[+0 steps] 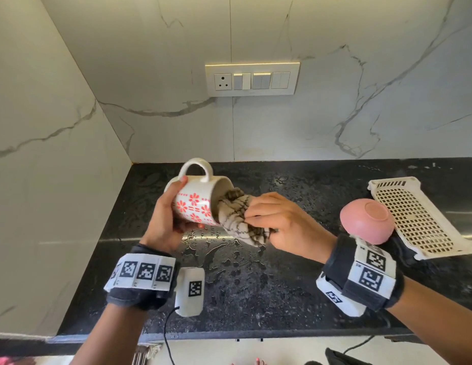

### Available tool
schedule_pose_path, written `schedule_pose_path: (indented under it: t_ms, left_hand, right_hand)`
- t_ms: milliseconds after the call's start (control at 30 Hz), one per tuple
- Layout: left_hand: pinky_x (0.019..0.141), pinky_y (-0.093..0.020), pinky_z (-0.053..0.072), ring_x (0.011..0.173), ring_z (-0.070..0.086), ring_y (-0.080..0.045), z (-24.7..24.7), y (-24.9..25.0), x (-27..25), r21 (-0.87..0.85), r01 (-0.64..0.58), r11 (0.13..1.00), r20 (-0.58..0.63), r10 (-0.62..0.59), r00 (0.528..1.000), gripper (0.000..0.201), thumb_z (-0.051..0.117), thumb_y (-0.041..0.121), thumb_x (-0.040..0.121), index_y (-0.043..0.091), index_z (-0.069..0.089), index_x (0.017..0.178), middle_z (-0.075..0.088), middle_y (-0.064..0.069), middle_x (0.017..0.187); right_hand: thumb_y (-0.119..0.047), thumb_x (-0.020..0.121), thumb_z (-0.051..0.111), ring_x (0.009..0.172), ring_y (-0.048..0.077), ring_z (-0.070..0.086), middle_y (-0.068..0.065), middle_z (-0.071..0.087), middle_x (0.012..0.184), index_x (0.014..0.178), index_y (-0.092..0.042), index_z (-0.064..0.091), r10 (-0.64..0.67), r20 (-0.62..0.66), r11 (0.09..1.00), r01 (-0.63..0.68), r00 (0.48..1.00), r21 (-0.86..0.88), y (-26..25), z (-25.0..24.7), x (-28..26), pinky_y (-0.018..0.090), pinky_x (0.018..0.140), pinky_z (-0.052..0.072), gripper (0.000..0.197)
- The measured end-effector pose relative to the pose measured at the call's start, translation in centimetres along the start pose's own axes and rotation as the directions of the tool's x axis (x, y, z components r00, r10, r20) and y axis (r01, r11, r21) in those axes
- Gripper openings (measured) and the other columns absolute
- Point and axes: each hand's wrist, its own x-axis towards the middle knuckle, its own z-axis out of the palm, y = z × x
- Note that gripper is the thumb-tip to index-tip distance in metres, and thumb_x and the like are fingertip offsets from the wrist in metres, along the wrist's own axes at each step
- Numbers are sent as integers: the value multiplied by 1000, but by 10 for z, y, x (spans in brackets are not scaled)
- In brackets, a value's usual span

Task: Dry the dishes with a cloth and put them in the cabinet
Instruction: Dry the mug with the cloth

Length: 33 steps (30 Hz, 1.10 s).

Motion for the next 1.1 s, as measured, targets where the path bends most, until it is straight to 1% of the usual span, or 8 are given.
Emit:
schedule_pose_path:
  t_ms: [133, 267, 400, 533, 700, 833, 933, 1100]
  left_hand:
    - [44, -21, 48, 59, 61, -13, -9, 1, 4, -19, 38, 999, -28, -38, 999, 35, 49, 47, 85, 16, 53, 102, 58, -3, 77]
    - [46, -21, 49, 65, 60, -15, -9, -9, 3, -32, 71, 997, -54, -72, 996, 33, 47, 48, 87, 18, 56, 98, 60, -4, 79]
    - [48, -23, 51, 62, 63, -13, -6, -21, 2, -15, 122, 992, -54, -123, 991, 33, 48, 47, 87, 18, 56, 101, 62, -3, 78]
    - [49, -24, 52, 72, 60, -16, 2, -32, 4, 30, 164, 986, -85, -161, 983, 31, 49, 45, 88, 19, 55, 104, 60, -3, 83]
    - [60, -30, 54, 76, 61, -18, 19, -34, 9, 106, 169, 980, -94, -160, 983, 20, 52, 42, 88, 23, 57, 94, 62, -3, 84]
    - [58, -32, 53, 81, 64, -23, 33, -23, 14, 238, 115, 965, -73, -100, 992, 25, 57, 39, 86, 21, 59, 104, 66, -5, 87]
    - [58, -34, 55, 82, 64, -25, 49, -6, 17, 370, -5, 929, -18, 13, 1000, 21, 62, 33, 85, 27, 59, 104, 65, -6, 87]
    - [60, -36, 55, 86, 65, -23, 79, 34, 26, 536, -184, 824, 49, 188, 981, 41, 71, 36, 77, 29, 57, 114, 67, -5, 99]
  right_hand:
    - [-14, 77, 43, 90, 11, 53, 0, 70, 87, 87, -9, 74, 191, 76, 979, -185, 979, -83, 30, 8, -29, 26, 84, 37, 33]
    - [11, 66, 68, 85, 28, 60, 5, 68, 84, 81, -6, 73, 491, 111, 868, -475, 864, -144, 63, 24, -57, 37, 68, 41, 23]
    - [5, 76, 66, 100, 31, 55, 15, 65, 102, 101, 1, 69, 749, 62, 661, -739, 659, -128, 92, 40, -84, 41, 84, 45, 26]
    - [14, 81, 50, 113, 34, 50, 17, 58, 119, 115, -1, 62, 791, 122, 603, -730, 600, -321, 106, 72, -108, 41, 98, 40, 39]
    - [-4, 86, 56, 118, 28, 54, 13, 58, 126, 120, -5, 60, 790, 562, 494, -798, 245, -346, 113, 90, -109, 32, 99, 42, 34]
    - [-24, 88, 62, 105, 26, 62, 11, 65, 115, 115, -7, 63, 779, 411, 490, -869, 475, 76, 104, 27, -41, 31, 95, 46, 32]
    - [-24, 89, 60, 70, 9, 67, 10, 70, 90, 106, -6, 67, 701, 207, 591, -718, 682, 367, 82, -32, 17, 23, 65, 56, 26]
    - [-17, 87, 64, 59, 7, 56, 4, 70, 89, 112, -11, 66, 502, 244, 775, -557, 829, 298, 44, -96, 75, 19, 57, 45, 26]
